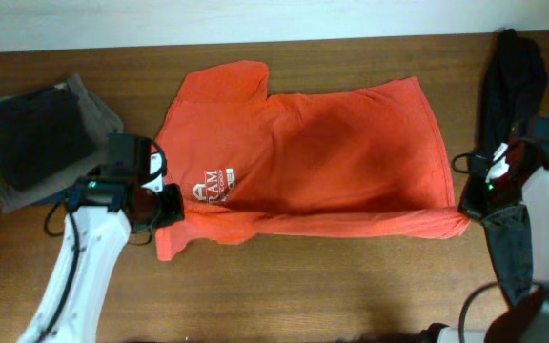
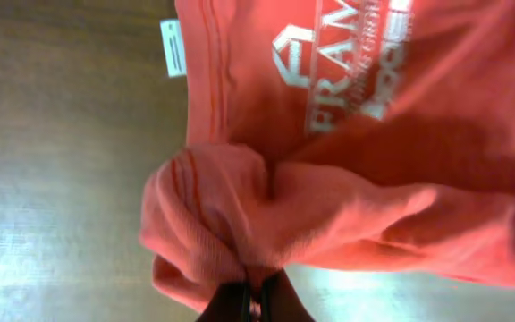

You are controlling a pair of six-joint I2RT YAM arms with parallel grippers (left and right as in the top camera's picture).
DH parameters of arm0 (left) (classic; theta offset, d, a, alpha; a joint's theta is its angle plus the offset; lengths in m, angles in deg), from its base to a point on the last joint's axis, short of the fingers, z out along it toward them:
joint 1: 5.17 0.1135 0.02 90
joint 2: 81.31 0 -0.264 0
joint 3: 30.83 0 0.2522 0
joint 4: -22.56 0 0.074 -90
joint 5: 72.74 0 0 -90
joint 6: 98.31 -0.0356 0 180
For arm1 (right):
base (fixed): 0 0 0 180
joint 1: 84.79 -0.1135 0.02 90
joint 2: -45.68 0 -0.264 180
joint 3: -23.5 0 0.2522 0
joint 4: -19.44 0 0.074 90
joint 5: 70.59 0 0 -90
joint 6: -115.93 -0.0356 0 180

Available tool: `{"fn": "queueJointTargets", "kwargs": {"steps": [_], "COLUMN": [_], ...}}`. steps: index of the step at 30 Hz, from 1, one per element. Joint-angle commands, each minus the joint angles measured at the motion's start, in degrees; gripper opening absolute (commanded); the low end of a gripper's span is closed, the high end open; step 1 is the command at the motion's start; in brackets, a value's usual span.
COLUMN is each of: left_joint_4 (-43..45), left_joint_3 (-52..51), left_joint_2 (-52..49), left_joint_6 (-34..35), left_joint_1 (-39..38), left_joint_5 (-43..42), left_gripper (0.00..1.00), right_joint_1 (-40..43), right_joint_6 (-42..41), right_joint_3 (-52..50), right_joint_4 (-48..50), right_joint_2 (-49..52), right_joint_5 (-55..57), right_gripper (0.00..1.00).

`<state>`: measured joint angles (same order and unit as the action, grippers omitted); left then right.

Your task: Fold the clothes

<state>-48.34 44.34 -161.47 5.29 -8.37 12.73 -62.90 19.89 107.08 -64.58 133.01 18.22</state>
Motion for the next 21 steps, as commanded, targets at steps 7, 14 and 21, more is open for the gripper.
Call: {"fn": "queueJointTargets", "kwargs": {"steps": [7,14,21], "left_joint_4": [10.93,17.05,17.94], "left_joint_3": [-0.44,-0.44,-0.44], "left_joint_2": [-10.97,-11.89,-11.93], "left_joint_6": [1.18,1.18,1.18], "left_joint_1": [0.37,0.37,0.37], "left_joint_5": [5.97,5.86,7.67], "left_gripper": [0.01,0.01,0.01], "right_joint_1": [0.26,0.26,0.26], "right_joint_6": [0.00,0.00,0.00], "right_joint_3": [-0.28,-0.28,-0.28], "right_joint_4": [9.27,15.30,19.21], "right_joint_2": [5.86,6.05,6.05], "right_joint_5": [-1.64,-2.97,-4.81], "right_gripper": [0.04,0.04,0.04]}}
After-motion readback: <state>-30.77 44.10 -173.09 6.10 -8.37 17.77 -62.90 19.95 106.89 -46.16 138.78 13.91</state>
